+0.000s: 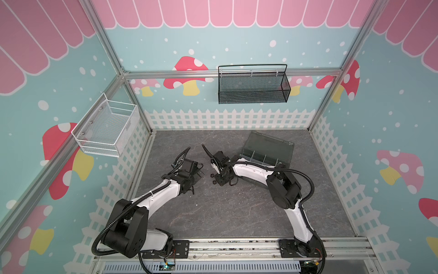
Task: Sort the screws and nuts into containers
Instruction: Pick up the nut from the center of the table, then place the nut into the container.
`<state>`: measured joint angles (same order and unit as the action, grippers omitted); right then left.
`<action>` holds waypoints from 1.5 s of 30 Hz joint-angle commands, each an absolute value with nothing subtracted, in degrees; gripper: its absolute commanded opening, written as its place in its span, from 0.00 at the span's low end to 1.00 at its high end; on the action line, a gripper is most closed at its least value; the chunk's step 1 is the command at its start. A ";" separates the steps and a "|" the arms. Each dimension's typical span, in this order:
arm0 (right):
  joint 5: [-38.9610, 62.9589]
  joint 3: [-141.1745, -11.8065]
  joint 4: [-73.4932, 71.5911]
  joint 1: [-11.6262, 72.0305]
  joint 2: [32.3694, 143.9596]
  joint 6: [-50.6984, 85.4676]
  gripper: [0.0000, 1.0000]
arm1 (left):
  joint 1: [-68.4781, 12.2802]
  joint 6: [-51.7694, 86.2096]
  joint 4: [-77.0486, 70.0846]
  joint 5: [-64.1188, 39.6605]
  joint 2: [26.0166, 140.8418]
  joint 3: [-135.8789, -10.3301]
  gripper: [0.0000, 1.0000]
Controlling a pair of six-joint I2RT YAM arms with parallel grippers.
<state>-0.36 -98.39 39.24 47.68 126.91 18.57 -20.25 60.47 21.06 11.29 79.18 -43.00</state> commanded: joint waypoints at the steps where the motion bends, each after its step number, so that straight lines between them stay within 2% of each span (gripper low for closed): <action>1: -0.05 -100.53 41.25 47.66 128.79 17.95 0.37 | -19.78 61.73 20.13 11.52 78.19 -42.19 1.00; 2: -0.08 -100.70 41.41 47.65 128.99 17.93 0.34 | -19.78 61.67 20.14 11.52 78.15 -42.19 1.00; 7: -0.12 -100.81 42.14 47.64 129.36 17.58 0.31 | -19.60 61.53 19.98 11.54 77.98 -42.37 1.00; 14: -0.78 -100.82 42.99 47.65 128.88 17.06 0.15 | -19.51 61.52 19.90 11.31 78.26 -42.24 1.00; 24: -1.74 -98.08 41.17 47.64 122.09 17.64 0.01 | -19.51 61.66 19.91 11.51 77.30 -41.53 1.00; 35: -4.80 -89.85 38.26 43.89 107.69 20.76 0.00 | -19.55 60.87 20.07 11.74 77.00 -41.92 1.00; 45: -3.08 -73.18 34.12 29.00 91.72 23.05 0.00 | -22.32 58.85 22.14 14.93 77.55 -45.05 1.00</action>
